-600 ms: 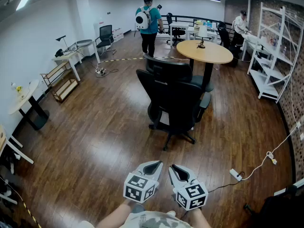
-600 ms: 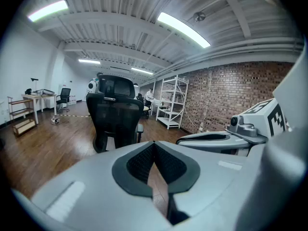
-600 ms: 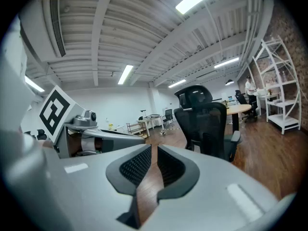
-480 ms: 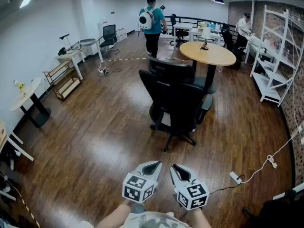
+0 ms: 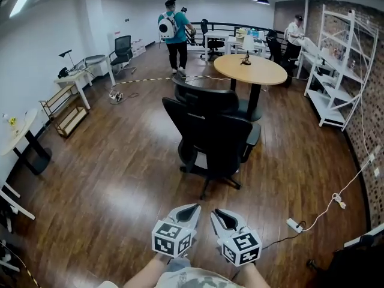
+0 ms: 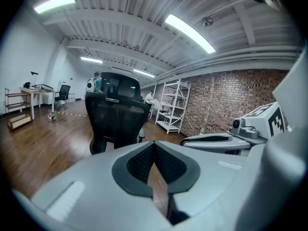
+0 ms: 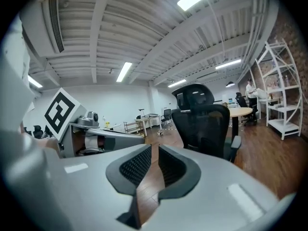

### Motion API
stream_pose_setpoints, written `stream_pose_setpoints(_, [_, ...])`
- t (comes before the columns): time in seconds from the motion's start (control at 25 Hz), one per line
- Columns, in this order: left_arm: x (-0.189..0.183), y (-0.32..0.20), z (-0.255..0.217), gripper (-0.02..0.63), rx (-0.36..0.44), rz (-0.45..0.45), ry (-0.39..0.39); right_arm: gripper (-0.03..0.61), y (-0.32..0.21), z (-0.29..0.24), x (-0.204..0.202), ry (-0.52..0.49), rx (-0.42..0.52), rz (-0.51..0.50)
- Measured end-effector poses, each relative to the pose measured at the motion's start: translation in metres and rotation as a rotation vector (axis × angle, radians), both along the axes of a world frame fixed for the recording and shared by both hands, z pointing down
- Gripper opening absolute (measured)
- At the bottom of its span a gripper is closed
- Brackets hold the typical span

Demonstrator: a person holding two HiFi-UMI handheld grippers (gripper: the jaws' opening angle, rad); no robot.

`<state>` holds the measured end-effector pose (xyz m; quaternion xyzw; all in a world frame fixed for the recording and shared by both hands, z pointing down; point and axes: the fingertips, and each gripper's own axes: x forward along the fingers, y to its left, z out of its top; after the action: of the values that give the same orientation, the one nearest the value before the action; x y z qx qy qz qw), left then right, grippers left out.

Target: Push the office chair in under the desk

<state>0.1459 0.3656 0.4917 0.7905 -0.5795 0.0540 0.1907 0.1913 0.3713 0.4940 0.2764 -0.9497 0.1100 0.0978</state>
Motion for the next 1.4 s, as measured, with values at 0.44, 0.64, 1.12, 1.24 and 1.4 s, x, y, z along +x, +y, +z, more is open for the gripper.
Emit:
stream_pose_setpoints(0.44, [-0.078,-0.074,-0.009,0.015,0.006,0.069,0.049,0.041,-0.077,-0.011,-0.063,0.024,0.024,0.094])
stream_pose_setpoints(0.64, [-0.123,-0.098,-0.016,0.015,0.025,0.074,0.037,0.060,-0.102,-0.020,-0.088,0.053,0.054,0.126])
stream_pose_setpoints(1.12, [-0.181,-0.141,-0.032,0.044,0.086,0.150,0.017,0.078,-0.141,-0.037,-0.102,0.124,0.116,0.179])
stream_pose_setpoints(1.24, [-0.191,-0.156,-0.036,0.059,0.099,0.161,0.003,0.079,-0.152,-0.037,-0.099,0.145,0.127,0.179])
stream_pose_setpoints(1.4, [-0.201,-0.179,-0.040,0.088,0.110,0.177,-0.036,0.095,-0.177,-0.039,-0.098,0.155,0.142,0.172])
